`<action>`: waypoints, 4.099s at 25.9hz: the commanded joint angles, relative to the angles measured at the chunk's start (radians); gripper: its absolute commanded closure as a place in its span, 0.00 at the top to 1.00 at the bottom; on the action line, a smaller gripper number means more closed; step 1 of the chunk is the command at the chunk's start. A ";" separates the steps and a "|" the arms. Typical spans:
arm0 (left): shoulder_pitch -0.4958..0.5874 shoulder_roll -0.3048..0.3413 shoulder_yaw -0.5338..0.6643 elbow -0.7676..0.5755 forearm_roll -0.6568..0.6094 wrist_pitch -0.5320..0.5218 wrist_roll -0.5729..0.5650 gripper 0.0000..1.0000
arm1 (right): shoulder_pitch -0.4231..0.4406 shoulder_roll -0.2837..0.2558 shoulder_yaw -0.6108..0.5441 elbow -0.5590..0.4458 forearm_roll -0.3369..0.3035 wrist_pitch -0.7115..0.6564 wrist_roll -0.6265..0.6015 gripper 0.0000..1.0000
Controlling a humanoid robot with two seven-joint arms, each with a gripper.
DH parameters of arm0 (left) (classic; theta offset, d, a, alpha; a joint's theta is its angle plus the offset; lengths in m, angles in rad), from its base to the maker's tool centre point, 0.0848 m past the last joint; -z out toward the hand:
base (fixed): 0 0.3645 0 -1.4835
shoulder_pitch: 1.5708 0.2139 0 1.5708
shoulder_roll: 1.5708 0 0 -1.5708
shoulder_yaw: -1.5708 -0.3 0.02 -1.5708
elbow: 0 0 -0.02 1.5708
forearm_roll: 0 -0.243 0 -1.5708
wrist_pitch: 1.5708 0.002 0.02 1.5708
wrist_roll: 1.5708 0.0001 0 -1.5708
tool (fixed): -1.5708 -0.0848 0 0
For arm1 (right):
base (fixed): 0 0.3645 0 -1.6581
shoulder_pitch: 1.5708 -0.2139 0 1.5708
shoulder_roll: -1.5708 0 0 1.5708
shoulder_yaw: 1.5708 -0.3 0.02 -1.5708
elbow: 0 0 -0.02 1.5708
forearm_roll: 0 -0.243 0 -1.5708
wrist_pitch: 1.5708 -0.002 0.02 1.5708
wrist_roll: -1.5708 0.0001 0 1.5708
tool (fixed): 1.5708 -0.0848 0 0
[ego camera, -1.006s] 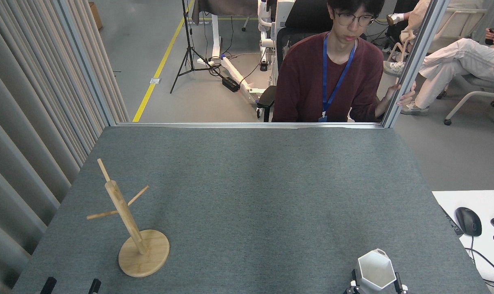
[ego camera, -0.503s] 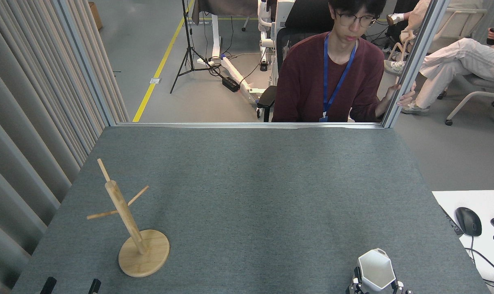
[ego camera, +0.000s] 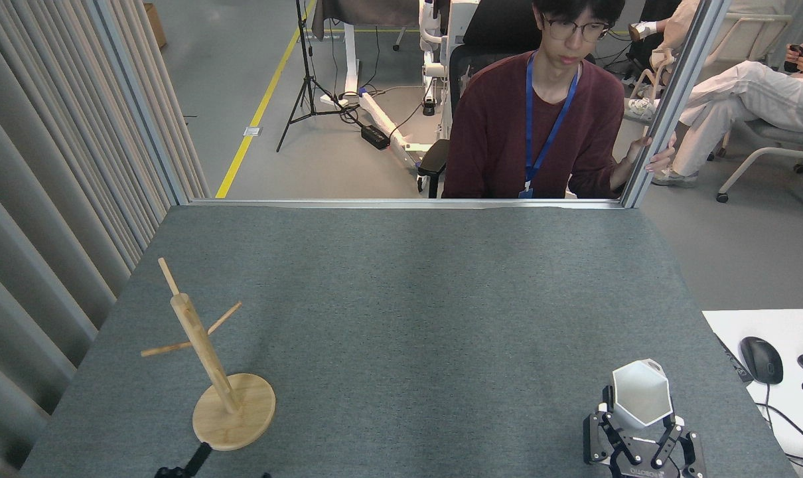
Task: Hang cup on storage rack
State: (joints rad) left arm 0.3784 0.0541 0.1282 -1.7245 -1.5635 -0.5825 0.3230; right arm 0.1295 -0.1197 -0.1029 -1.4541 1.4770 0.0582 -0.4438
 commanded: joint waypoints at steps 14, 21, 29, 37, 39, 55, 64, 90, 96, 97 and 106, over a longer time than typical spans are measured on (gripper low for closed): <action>-0.157 -0.065 -0.302 0.063 -0.303 0.086 -0.018 1.00 | 0.024 0.176 0.531 -0.104 0.384 0.095 0.005 0.55; -0.174 -0.083 -0.311 0.082 -0.313 0.086 -0.018 1.00 | 0.045 0.172 0.612 -0.091 0.390 0.114 -0.003 0.56; -0.193 -0.085 -0.311 0.078 -0.311 0.086 -0.018 1.00 | 0.048 0.172 0.652 -0.052 0.391 0.114 -0.010 0.56; -0.202 -0.085 -0.311 0.074 -0.311 0.084 -0.016 1.00 | 0.058 0.169 0.701 -0.034 0.414 0.120 -0.029 0.56; -0.203 -0.085 -0.309 0.074 -0.310 0.082 -0.015 1.00 | 0.058 0.169 0.701 -0.034 0.414 0.121 -0.029 0.56; -0.210 -0.076 -0.311 0.066 -0.311 0.082 -0.015 0.34 | 0.059 0.167 0.713 -0.152 0.407 0.127 -0.070 0.98; -0.194 -0.073 -0.300 0.063 -0.308 0.090 -0.012 0.35 | 0.019 0.172 0.370 -0.244 0.045 0.213 -0.019 0.98; -0.121 -0.030 0.324 -0.004 -0.277 0.167 0.048 0.33 | 0.314 -0.005 0.147 -0.169 0.048 0.084 -0.021 0.98; -0.249 -0.027 0.321 0.005 -0.543 0.224 0.042 0.33 | 0.315 -0.003 0.146 -0.169 0.048 0.084 -0.021 0.98; -0.253 -0.033 0.321 0.005 -0.546 0.224 0.041 0.33 | 0.314 -0.003 0.146 -0.169 0.048 0.084 -0.023 0.98; -0.243 -0.033 0.255 0.011 -0.581 0.236 0.042 0.33 | 0.314 -0.003 0.144 -0.169 0.048 0.086 -0.024 0.98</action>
State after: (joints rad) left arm 0.1327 0.0210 0.4082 -1.7168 -2.1311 -0.3521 0.3654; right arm 0.4436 -0.1233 0.0417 -1.6230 1.5248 0.1441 -0.4657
